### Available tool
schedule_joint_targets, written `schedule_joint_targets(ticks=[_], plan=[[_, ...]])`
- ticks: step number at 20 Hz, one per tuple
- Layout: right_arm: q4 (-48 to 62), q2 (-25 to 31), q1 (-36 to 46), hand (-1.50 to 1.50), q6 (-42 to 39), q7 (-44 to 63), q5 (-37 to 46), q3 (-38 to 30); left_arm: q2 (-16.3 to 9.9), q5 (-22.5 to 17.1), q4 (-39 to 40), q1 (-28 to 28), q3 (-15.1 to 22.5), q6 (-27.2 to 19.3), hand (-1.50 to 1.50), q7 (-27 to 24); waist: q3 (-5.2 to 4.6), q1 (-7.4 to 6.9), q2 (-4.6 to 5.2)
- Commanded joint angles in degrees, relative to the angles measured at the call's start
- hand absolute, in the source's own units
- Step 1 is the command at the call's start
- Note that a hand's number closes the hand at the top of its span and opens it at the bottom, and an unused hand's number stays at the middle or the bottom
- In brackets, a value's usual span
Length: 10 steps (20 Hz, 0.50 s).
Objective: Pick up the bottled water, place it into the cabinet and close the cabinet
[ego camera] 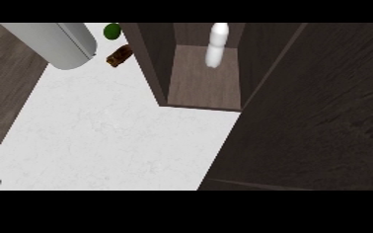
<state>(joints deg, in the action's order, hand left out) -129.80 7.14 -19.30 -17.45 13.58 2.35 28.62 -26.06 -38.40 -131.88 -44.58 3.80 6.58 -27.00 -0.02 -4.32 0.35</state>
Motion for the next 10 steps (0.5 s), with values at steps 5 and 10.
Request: schedule_joint_targets(ticks=[5, 10], plan=[[11.23, -6.98, 22.08, 1.50, 13.51, 7.84, -8.77, 7.21, -1.03, -7.72, -0.52, -5.58, -8.28, 7.29, -1.50, -2.31, -0.07, 0.85, -0.20], [17.24, -7.06, 35.48, 1.50, 20.02, 10.37, -18.06, 0.83, -2.39, -14.06, 1.90, -8.67, -15.27, 12.82, -1.50, -2.05, -0.03, 1.40, -0.27]])
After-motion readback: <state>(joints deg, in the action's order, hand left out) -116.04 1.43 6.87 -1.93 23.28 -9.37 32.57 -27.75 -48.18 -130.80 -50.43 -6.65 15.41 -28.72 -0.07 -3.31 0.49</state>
